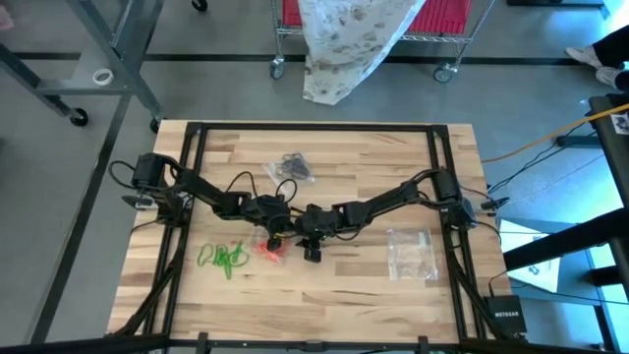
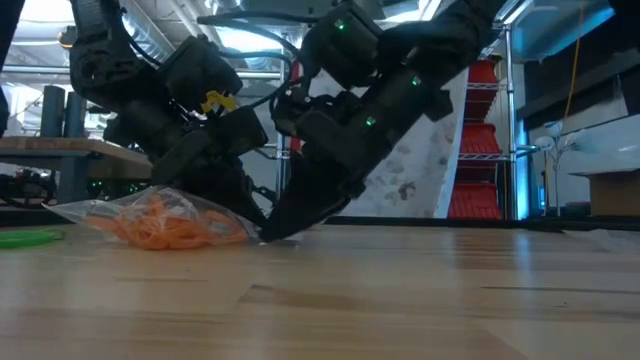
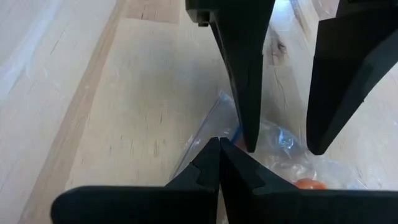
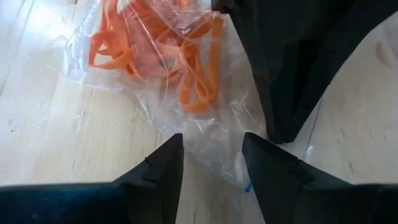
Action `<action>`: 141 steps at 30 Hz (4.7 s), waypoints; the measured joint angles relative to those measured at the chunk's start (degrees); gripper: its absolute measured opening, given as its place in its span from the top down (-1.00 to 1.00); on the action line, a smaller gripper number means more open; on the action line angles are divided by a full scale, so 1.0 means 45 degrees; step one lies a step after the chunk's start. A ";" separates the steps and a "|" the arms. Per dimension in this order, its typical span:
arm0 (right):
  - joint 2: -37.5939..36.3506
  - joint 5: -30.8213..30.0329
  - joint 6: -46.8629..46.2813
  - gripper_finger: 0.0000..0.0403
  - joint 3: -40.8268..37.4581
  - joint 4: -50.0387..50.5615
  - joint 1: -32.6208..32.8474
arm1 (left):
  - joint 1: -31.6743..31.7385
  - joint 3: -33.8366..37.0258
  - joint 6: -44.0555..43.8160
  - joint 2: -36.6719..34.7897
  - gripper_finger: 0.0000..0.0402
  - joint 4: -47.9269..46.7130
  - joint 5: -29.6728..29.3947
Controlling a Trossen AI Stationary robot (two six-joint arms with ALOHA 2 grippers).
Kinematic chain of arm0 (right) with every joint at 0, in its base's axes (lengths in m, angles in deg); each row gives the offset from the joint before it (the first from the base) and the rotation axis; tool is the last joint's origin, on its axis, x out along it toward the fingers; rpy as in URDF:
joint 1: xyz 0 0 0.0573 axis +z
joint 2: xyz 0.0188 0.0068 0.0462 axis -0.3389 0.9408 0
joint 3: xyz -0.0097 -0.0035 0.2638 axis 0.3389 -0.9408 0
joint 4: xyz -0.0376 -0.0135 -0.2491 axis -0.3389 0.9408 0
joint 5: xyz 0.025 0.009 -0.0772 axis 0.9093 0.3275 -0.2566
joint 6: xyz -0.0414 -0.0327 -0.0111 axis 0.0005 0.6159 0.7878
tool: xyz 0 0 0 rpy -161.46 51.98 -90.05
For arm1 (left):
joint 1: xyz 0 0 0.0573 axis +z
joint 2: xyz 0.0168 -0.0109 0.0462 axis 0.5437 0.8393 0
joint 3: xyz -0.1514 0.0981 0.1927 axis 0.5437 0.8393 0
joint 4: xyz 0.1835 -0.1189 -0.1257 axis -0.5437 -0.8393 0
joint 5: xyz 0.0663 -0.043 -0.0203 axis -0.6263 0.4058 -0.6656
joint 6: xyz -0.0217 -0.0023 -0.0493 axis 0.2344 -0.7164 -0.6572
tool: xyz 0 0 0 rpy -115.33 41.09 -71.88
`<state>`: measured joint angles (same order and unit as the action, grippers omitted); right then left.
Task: Sort rubber bands
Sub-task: Close the transparent zip bag
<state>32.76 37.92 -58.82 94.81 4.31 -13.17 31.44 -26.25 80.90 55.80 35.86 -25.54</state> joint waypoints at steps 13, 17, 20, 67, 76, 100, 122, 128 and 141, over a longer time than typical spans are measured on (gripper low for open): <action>-0.0075 -0.0512 0.0082 0.19 -0.0010 0.0189 0.0000 | 0.0000 -0.0010 -0.0035 -0.0002 0.99 -0.0008 0.0000; -0.0075 -0.0622 0.0087 0.19 0.0000 0.0410 -0.0051 | 0.0000 -0.0015 -0.0040 -0.0002 0.99 -0.0008 0.0000; 0.0008 -0.0540 0.0033 0.19 0.0044 0.0633 -0.0063 | 0.0000 -0.0015 -0.0040 -0.0002 0.99 -0.0003 0.0000; -0.0823 -0.0690 -0.0580 0.19 -0.0049 0.0758 0.0534 | -0.0044 0.0001 0.0028 -0.4229 0.99 -0.2856 -0.0140; 0.0037 -0.1457 -0.0610 0.19 -0.0029 -0.0322 0.0302 | -0.0049 0.0257 0.0515 -0.3661 0.99 -0.3179 -0.0253; 0.0250 -0.1239 -0.0574 0.19 0.0019 -0.0123 0.0272 | 0.0379 0.0141 0.0553 -0.2363 0.99 -0.1962 -0.0796; 0.0265 -0.1098 -0.0593 0.19 0.0011 -0.0083 0.0272 | 0.0532 0.0113 0.0743 -0.2580 0.99 -0.3935 -0.0489; 0.0265 -0.1098 -0.0597 0.19 0.0015 0.0022 0.0272 | 0.0415 0.0155 0.0144 -0.2557 0.99 -0.3080 -0.0321; 0.0265 -0.1093 -0.0622 0.19 0.0010 0.0054 0.0272 | 0.0151 0.0141 0.0237 -0.2389 0.99 -0.2244 0.0017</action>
<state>33.96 33.01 -61.62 94.86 4.55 -11.95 32.12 -25.61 81.97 45.04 25.77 -25.46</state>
